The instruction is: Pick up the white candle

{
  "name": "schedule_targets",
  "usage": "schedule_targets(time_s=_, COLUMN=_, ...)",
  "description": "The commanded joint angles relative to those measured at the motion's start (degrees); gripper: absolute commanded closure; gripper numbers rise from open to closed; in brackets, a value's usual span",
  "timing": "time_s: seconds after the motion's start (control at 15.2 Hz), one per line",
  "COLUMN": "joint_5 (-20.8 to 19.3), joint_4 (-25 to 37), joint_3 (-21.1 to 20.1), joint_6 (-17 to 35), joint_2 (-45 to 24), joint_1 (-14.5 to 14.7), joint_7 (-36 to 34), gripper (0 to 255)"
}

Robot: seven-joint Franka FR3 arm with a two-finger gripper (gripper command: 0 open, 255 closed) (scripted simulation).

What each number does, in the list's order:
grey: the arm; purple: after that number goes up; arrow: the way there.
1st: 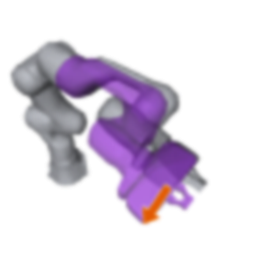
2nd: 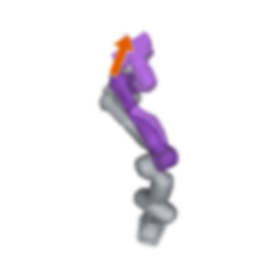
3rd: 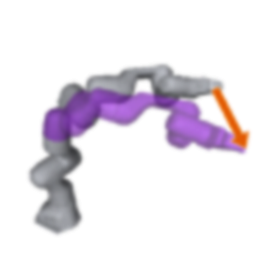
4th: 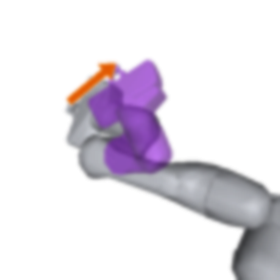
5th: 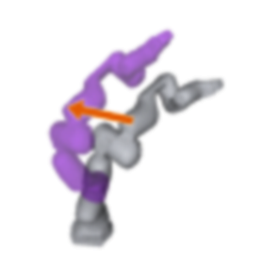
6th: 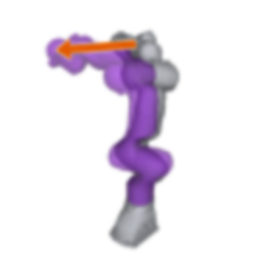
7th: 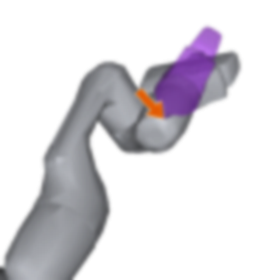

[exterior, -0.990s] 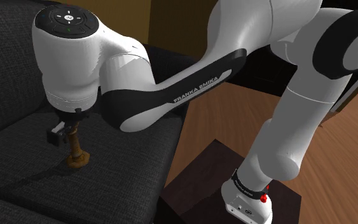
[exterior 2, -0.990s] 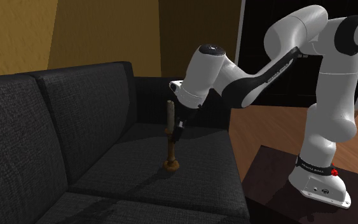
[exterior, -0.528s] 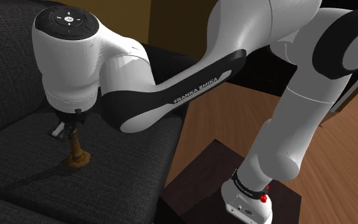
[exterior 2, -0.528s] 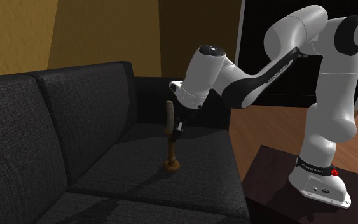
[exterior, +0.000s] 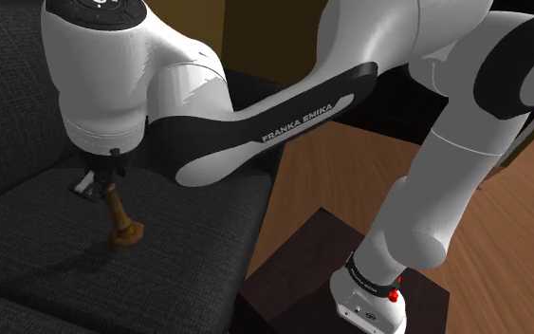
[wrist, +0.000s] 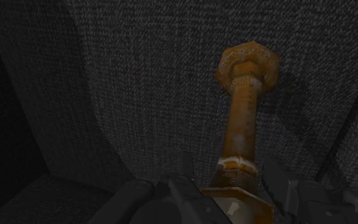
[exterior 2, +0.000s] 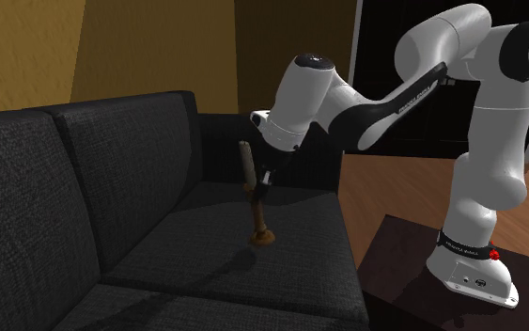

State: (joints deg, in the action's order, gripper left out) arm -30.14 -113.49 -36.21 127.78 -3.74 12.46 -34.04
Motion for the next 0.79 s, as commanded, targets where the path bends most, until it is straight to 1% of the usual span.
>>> schedule_targets(time_s=0.0, joint_5=0.78, joint_4=0.99, joint_3=-0.10, joint_6=-1.14, joint_2=0.40, joint_1=0.00, joint_7=0.85, gripper=255)
schedule_targets(time_s=0.59, joint_5=4.02, joint_4=5.74, joint_3=-0.31, joint_6=-6.59, joint_2=2.32, joint_1=-0.08, joint_7=4.66, gripper=255)
schedule_targets(time_s=0.73, joint_5=4.07, joint_4=5.83, joint_3=-0.31, joint_6=-6.69, joint_2=2.35, joint_1=-0.08, joint_7=4.72, gripper=255)
